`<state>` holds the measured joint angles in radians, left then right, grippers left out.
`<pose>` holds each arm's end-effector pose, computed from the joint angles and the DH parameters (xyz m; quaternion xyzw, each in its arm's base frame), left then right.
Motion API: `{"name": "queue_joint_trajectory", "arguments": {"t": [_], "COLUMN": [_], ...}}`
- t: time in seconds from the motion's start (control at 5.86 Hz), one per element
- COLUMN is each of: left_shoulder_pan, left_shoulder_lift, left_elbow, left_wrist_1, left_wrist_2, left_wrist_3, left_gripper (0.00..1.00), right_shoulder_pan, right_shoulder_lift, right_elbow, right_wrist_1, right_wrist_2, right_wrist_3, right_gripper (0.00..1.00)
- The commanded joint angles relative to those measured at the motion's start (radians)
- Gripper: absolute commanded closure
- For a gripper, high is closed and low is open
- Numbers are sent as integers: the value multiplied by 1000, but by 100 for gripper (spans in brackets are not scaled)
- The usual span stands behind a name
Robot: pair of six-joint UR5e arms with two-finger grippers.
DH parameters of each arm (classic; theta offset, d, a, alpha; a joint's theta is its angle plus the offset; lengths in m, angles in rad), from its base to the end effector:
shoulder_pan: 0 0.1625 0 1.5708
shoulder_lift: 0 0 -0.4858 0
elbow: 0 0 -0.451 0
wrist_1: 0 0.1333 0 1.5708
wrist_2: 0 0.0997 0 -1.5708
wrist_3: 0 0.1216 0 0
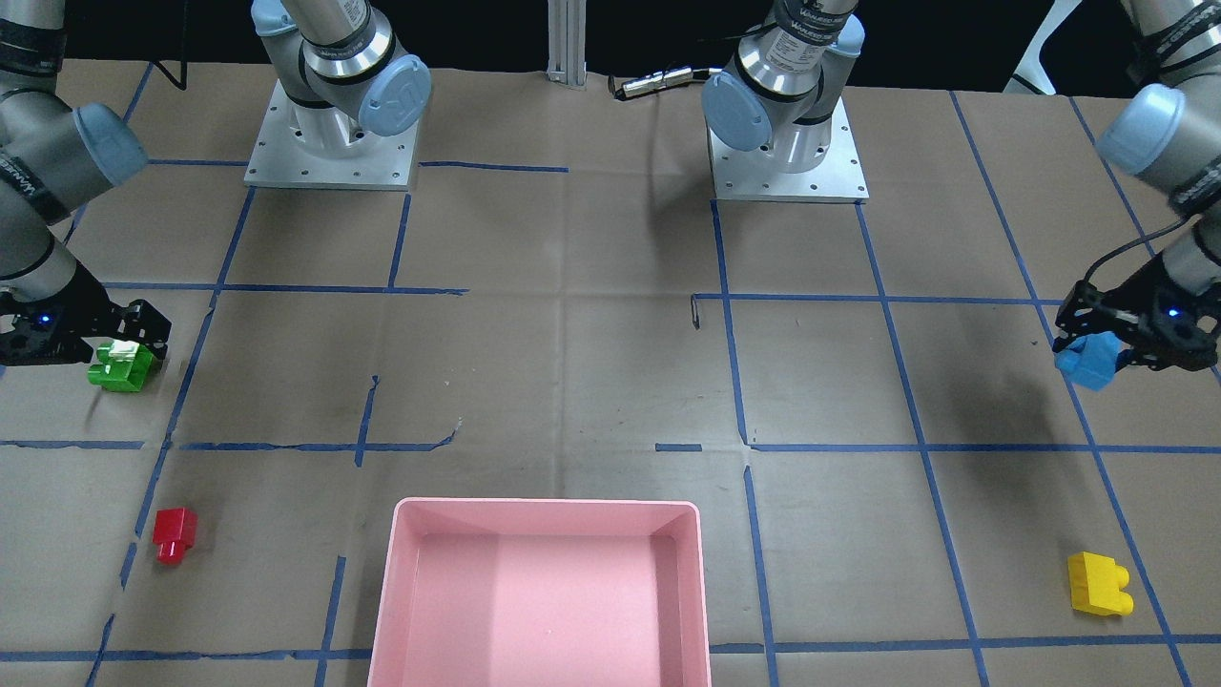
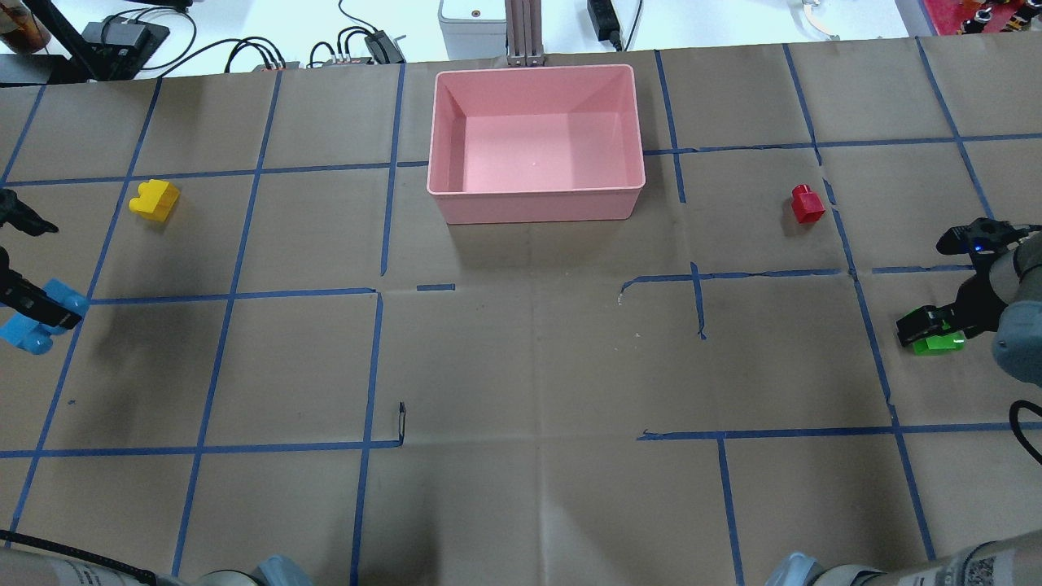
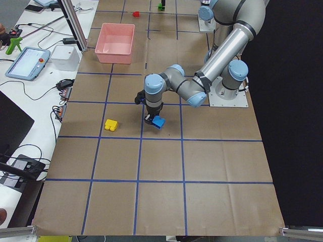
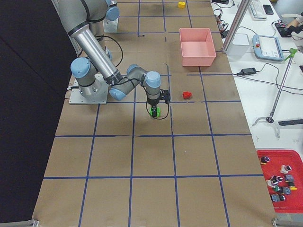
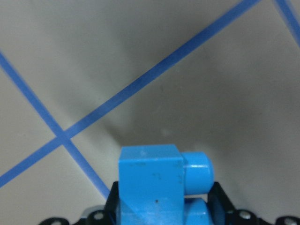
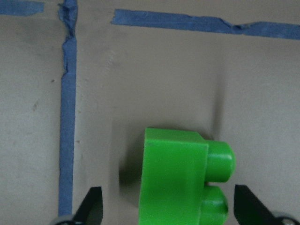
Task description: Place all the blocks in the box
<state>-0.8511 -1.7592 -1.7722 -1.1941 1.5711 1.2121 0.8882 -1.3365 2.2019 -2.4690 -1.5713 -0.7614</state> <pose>0.2994 -0.5437 0.3454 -0.2437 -0.9698 -0.0039 0.0053 -0.2176 -0.4789 0.1734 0.0394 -0.9991 0.0121 0.0110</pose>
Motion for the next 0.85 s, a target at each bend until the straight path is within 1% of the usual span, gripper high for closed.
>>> {"name": "queue_joint_trajectory", "arguments": {"t": [0.0,0.17,0.34,0.51,0.68], "left_shoulder_pan": [-95,-142,-196,-280,-375], "left_shoulder_lift": [24,-1,-26,-58,-130], "left_elbow": [269,343,371,417,503], "left_wrist_1": [-352,-401,-397,-387,-387], "left_wrist_2": [-8,-26,-35,-60,-62], "left_wrist_3": [-359,-496,-590,-726,-826], "left_gripper": [85,85,85,85,85], "right_shoulder_pan": [0,-2,0,-3,-12], "right_shoulder_lift": [0,2,3,3,5], "right_elbow": [1,1,1,1,1], "right_wrist_1": [-1,-1,-1,-1,-1], "right_wrist_2": [-1,-3,-28,-30,-29], "right_wrist_3": [-1,-1,-1,-3,-1], "right_gripper": [3,3,3,3,3]}}
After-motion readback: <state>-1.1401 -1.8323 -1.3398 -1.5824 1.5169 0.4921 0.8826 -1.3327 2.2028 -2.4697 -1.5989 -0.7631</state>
